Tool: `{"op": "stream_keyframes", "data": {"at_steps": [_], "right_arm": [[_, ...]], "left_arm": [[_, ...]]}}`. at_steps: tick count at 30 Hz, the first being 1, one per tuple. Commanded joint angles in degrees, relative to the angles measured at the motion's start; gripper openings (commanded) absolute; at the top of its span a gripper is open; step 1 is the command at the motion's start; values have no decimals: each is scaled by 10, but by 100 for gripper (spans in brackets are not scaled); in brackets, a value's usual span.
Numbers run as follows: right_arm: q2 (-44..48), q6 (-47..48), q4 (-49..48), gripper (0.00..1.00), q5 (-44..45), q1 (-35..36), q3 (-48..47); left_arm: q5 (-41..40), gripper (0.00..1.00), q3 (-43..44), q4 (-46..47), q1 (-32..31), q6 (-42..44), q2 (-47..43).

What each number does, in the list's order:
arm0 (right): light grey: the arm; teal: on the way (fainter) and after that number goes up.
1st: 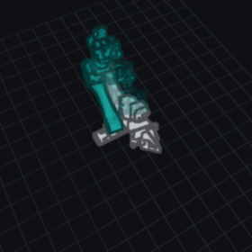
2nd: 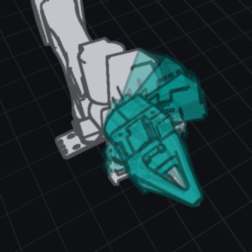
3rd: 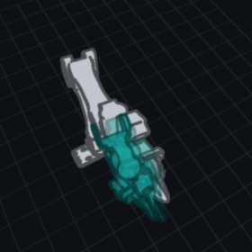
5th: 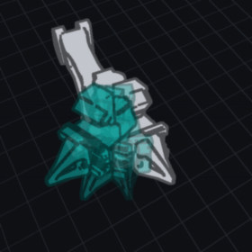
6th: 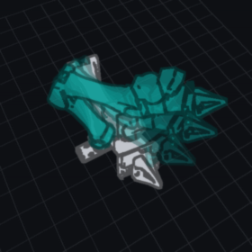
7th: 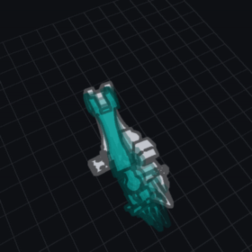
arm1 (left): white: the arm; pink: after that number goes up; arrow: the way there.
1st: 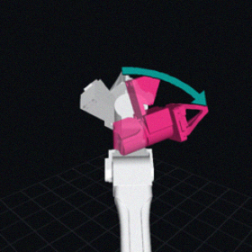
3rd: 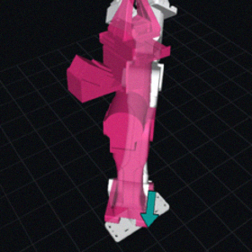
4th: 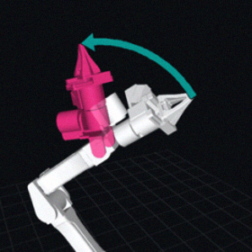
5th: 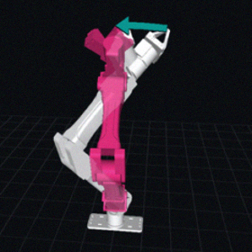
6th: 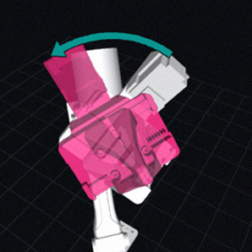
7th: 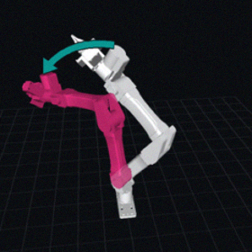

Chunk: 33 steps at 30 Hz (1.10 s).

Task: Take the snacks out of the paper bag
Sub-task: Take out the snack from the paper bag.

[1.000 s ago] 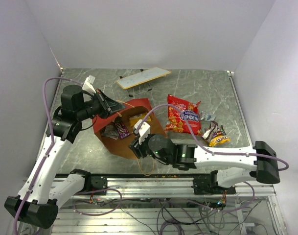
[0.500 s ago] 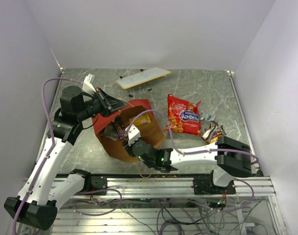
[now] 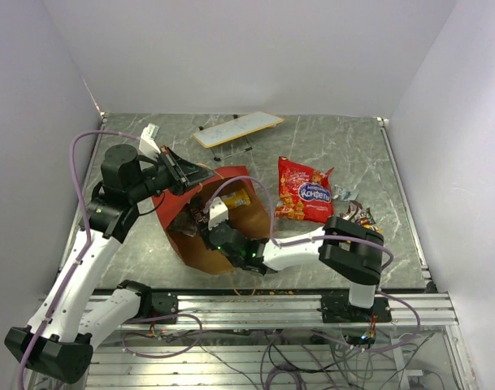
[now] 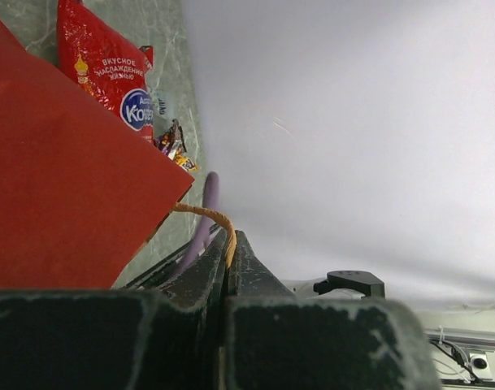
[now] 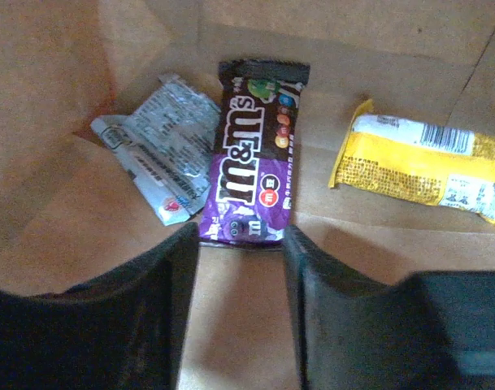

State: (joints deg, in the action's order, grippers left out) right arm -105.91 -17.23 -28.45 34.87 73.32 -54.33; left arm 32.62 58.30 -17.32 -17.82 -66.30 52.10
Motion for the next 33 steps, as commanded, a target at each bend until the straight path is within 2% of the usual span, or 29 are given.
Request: {"op": "stream_keyframes", "data": {"at_steps": [1,3,6,13,19,26,33], "right_arm": [[-30,-22,-39,50,-8,-13,-22],[-42,-25,-39,52,-15,-20,-27],[-56,-26,-46,62,-31,-33,-26],[-95,-25,-14,75,-42,-46,-80],[-128,-38,-5,75,-48,-54,-83],[-134,-42,8,69,-49,-56,-80],[-129,-17,0,41,-73,-58,-76]], "left_arm": [[1,7,4,22,-7,-4,-6],[2,7,5,14,-8,0,-5],[4,7,1,11,-10,-1,-7],[7,7,-10,20,-12,-9,-12],[1,7,-4,3,-12,4,-9],[-12,7,-10,-25,-12,13,-15],[-41,7,-8,-89,-12,44,-19]]}}
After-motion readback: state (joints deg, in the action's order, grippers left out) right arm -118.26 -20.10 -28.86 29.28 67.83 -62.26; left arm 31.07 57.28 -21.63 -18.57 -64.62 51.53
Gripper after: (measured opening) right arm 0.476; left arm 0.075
